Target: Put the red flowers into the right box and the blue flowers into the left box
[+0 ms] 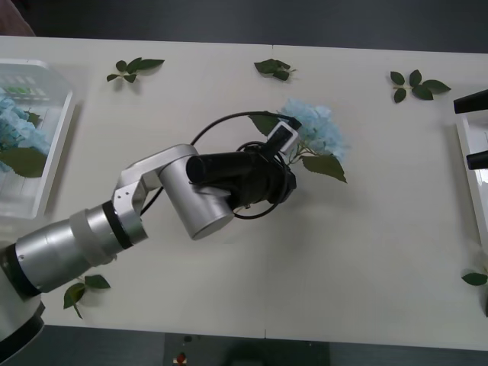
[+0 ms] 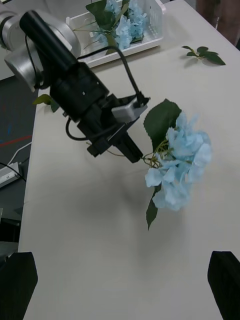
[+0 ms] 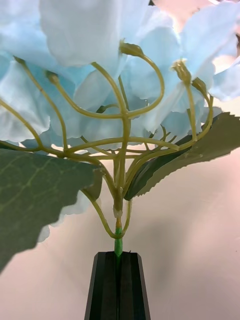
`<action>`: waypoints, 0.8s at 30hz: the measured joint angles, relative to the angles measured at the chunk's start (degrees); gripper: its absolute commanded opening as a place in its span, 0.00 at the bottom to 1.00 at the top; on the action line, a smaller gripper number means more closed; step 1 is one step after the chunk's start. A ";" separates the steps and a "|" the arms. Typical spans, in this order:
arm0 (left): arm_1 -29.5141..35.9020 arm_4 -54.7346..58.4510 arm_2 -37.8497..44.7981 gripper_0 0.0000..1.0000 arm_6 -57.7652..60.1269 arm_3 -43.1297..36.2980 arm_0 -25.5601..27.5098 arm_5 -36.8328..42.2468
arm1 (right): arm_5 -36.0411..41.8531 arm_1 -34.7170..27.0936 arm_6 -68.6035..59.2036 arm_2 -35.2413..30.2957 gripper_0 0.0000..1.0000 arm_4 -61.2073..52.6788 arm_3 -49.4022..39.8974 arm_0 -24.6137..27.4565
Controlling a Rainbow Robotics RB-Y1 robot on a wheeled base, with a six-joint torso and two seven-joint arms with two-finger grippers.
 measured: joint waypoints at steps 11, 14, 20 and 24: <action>15.03 -2.68 23.75 0.00 7.21 -28.61 13.32 22.67 | 0.00 0.01 0.20 -0.08 1.00 4.19 0.00 0.00; 17.88 -2.43 33.01 0.00 7.21 -34.25 20.01 25.92 | 0.00 0.01 0.20 -0.09 1.00 4.32 0.00 0.00; 21.71 0.60 50.92 0.00 7.21 -38.00 30.09 30.11 | 0.00 0.01 0.20 -0.12 1.00 4.33 0.00 0.01; 24.25 0.59 56.75 0.00 7.21 -37.27 32.28 32.80 | 0.00 0.01 0.20 -0.14 1.00 4.33 0.00 0.01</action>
